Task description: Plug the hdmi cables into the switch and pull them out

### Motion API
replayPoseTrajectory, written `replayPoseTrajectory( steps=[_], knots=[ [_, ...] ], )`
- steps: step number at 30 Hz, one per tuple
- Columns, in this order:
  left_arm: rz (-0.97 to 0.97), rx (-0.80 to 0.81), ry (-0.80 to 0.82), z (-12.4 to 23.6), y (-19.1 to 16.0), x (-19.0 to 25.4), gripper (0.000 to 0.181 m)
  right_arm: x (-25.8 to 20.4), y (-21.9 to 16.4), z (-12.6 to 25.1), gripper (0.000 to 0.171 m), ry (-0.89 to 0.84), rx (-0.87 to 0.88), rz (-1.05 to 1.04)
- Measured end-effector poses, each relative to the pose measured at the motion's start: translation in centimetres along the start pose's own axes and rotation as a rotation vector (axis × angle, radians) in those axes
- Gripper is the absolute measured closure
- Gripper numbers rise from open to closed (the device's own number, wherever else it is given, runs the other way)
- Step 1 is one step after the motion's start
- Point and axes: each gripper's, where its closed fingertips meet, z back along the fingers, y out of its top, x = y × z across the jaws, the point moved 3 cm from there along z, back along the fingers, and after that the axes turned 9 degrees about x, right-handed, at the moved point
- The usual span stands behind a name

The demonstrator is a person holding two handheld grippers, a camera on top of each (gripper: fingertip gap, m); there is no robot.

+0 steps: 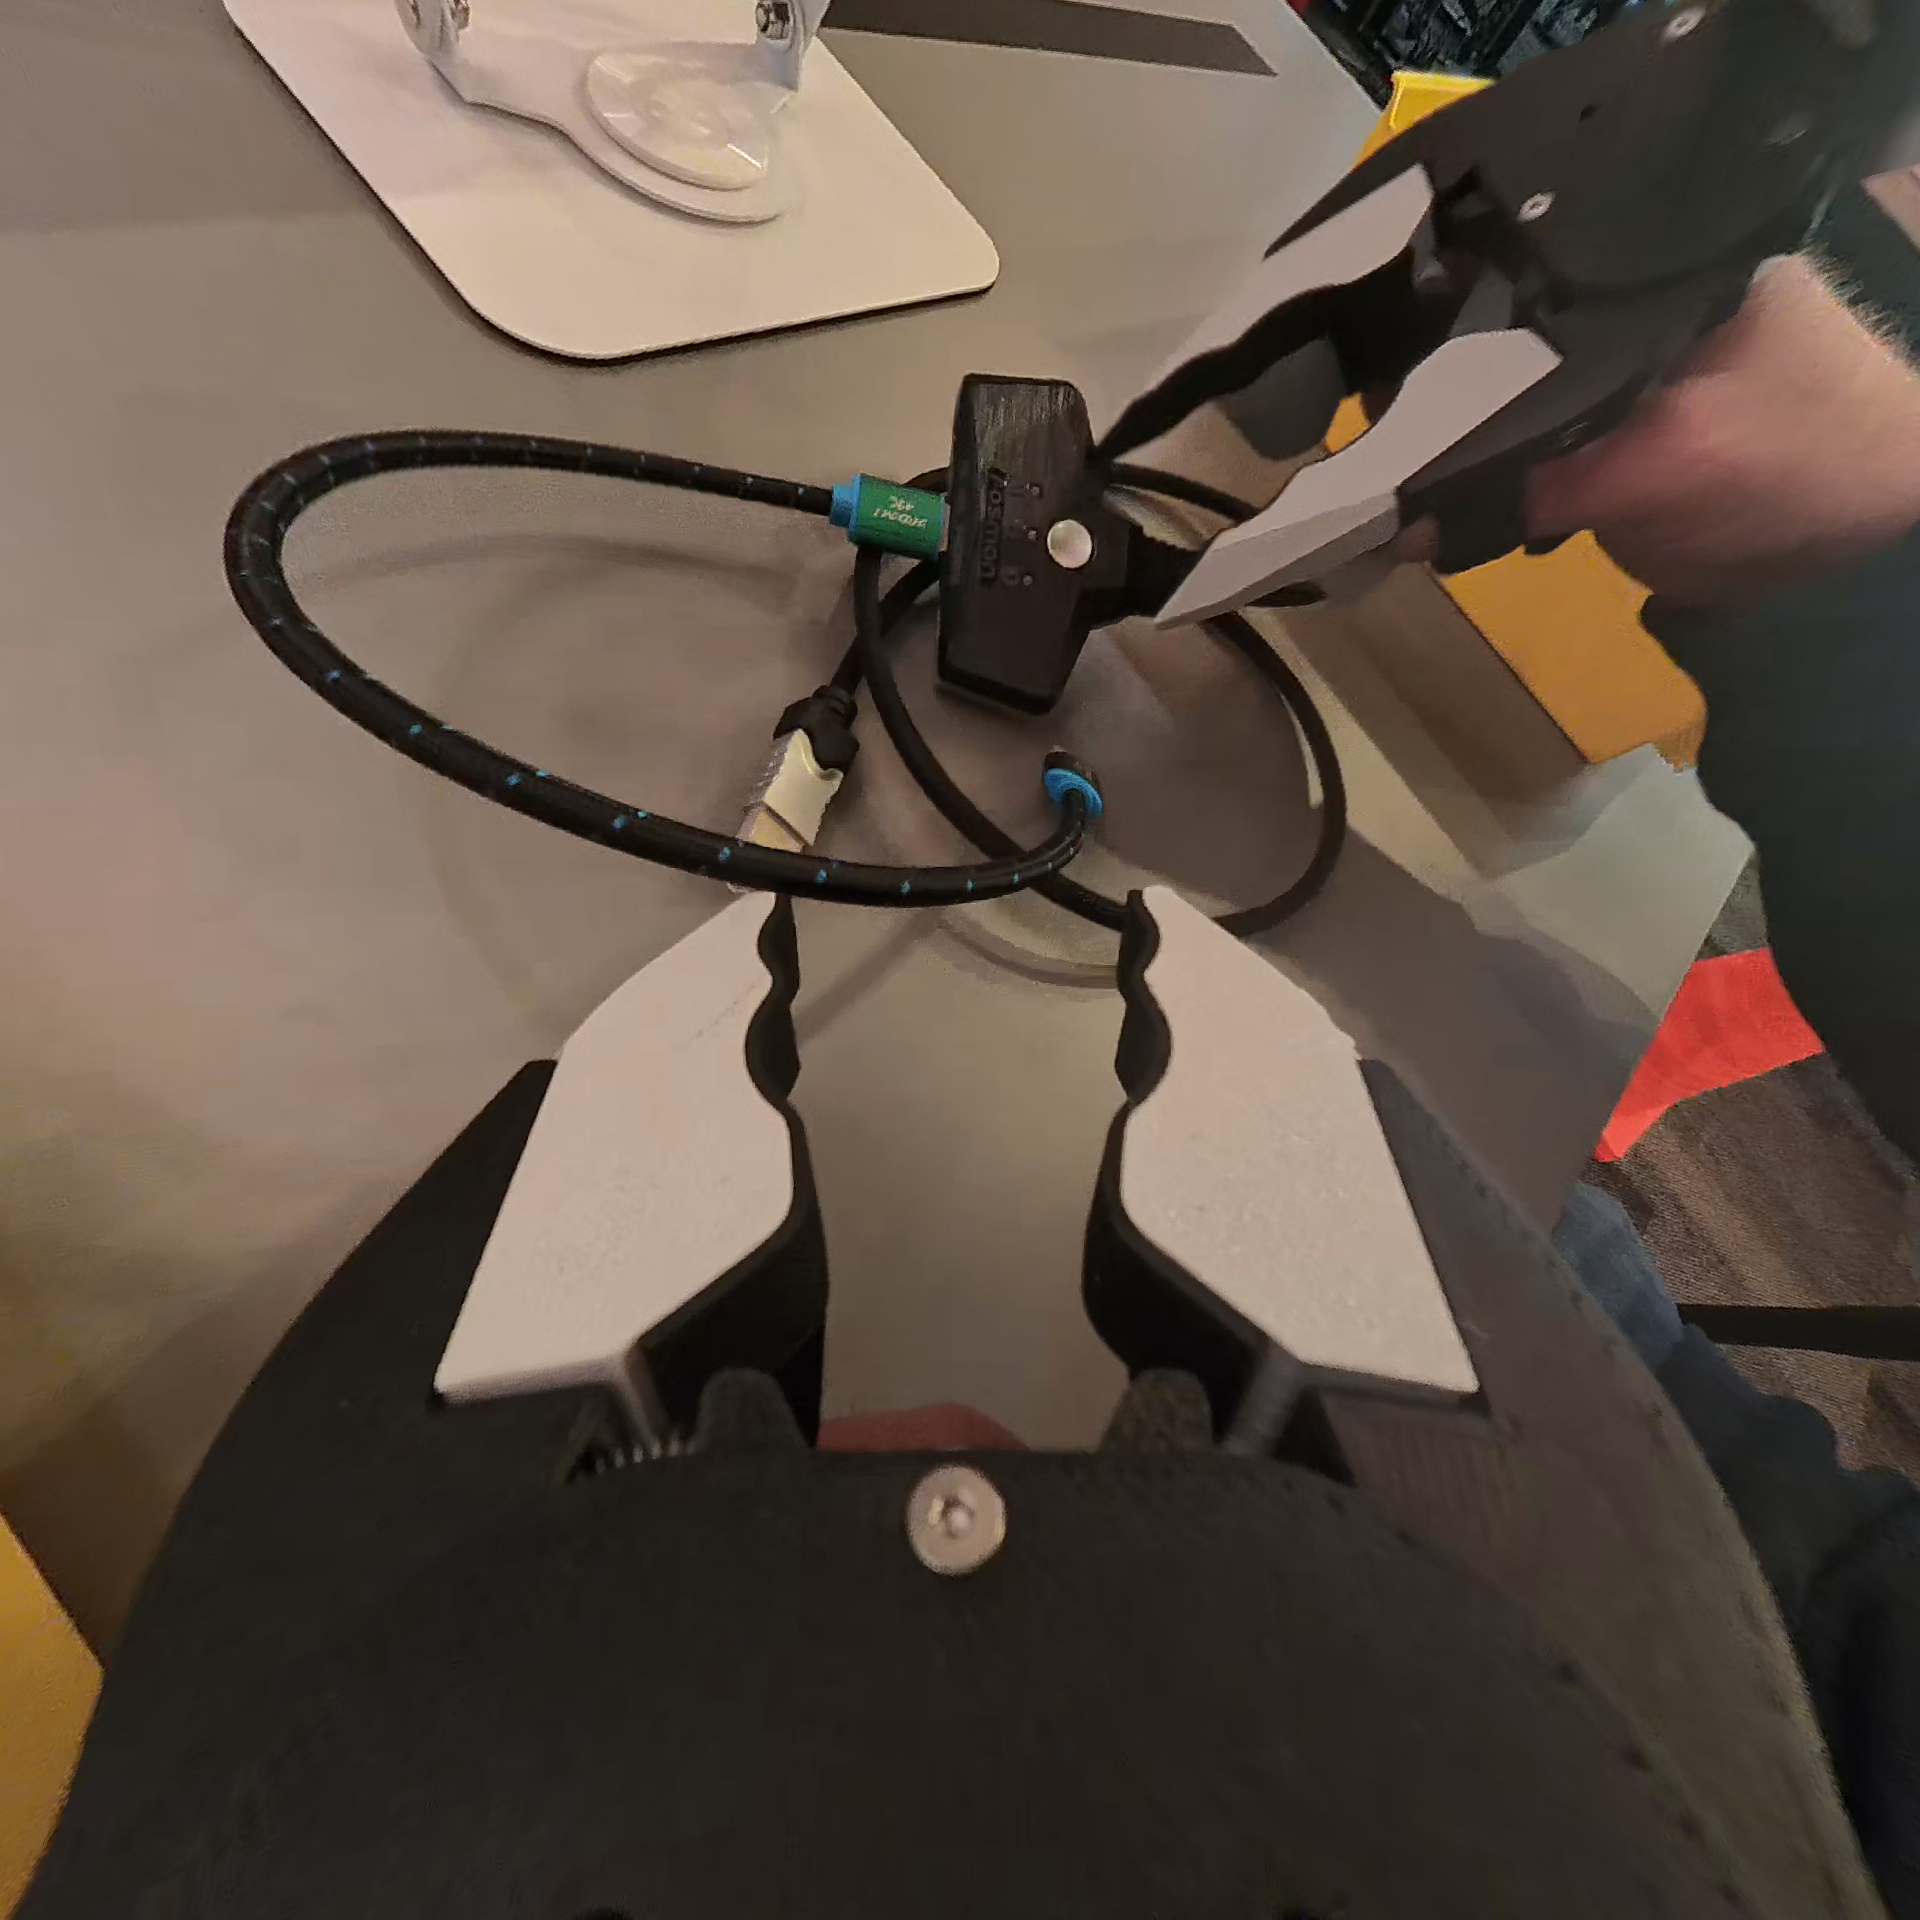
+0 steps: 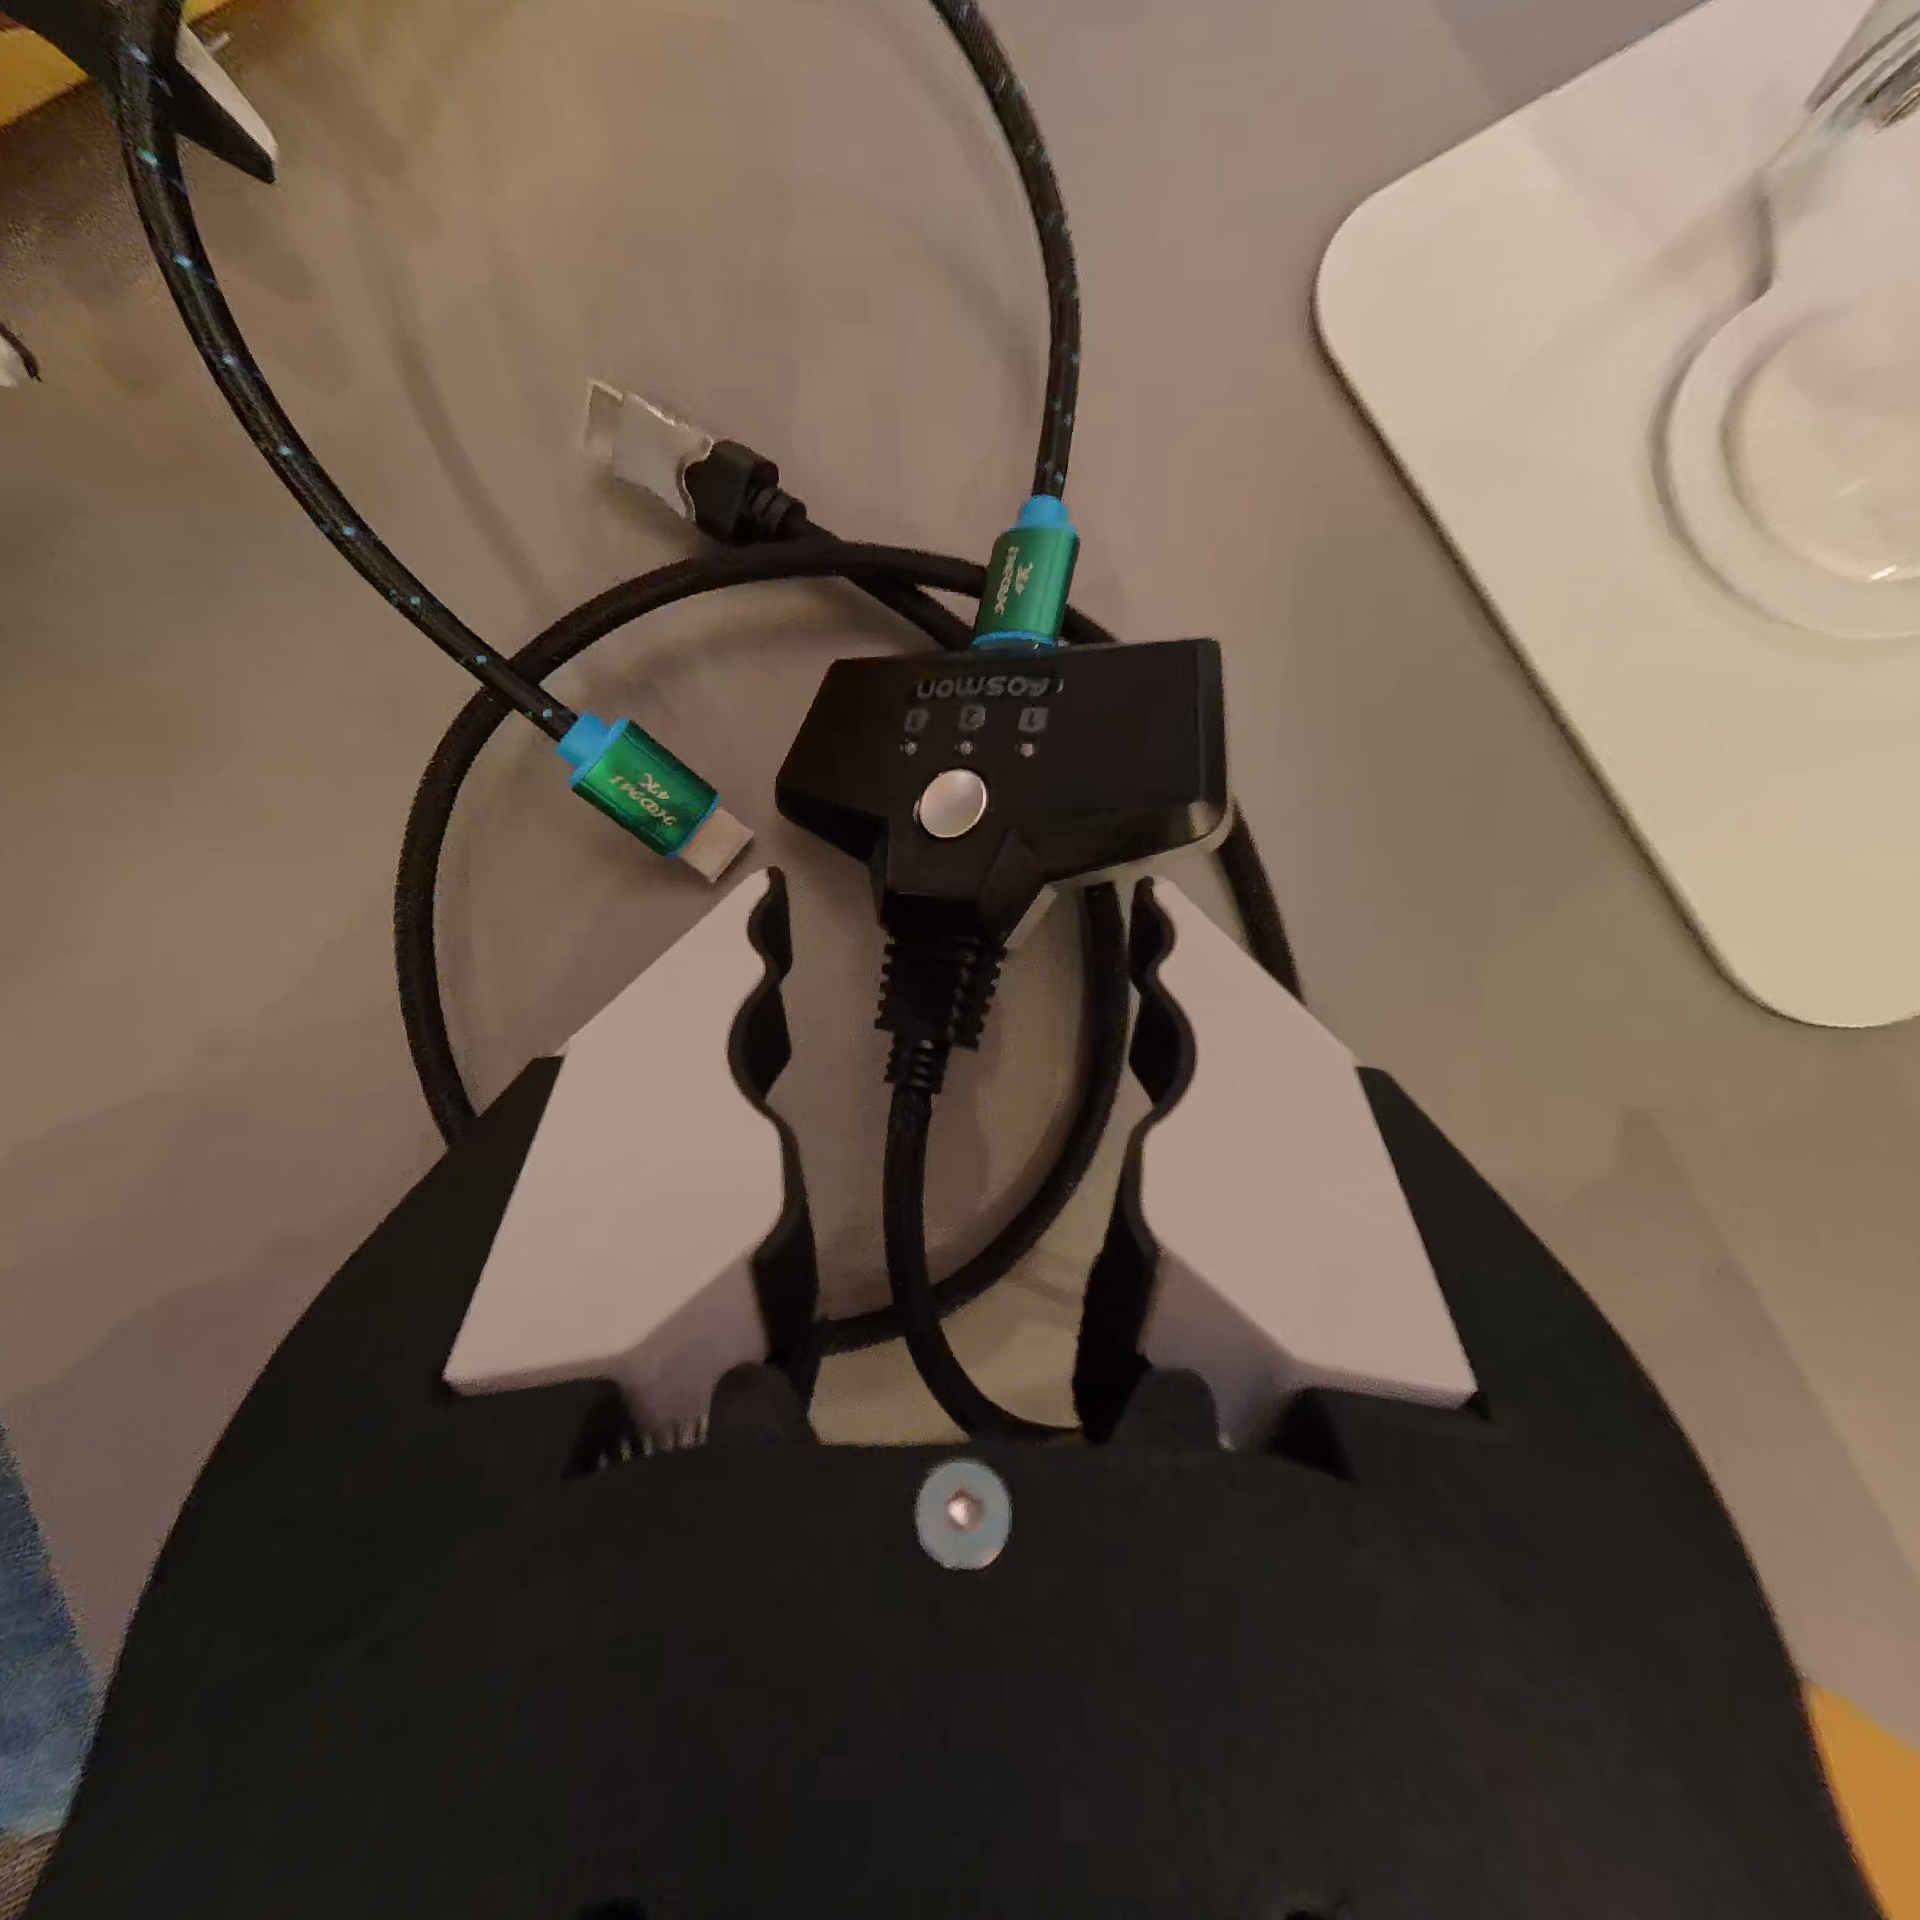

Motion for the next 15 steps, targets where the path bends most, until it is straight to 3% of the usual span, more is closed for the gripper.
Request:
replayPoseTrajectory(
  steps=[7, 12, 15],
  knots=[
    [0.007, -0.018, -0.006, -0.4, -0.4, 0.1, 0.121, -2.1, 4.5, -0.1, 0.079, -0.088, 0.074, 0.269],
    [-0.003, -0.033, -0.01, -0.6, -0.8, 0.4, 0.12, -2.6, 3.6, -4.6, 0.07, -0.129, -0.163, 0.456],
    [-0.002, -0.042, -0.013, -0.7, -1.0, 0.5, 0.12, -2.1, 2.7, -6.8, 0.08, -0.124, -0.23, 0.448]
  ],
)
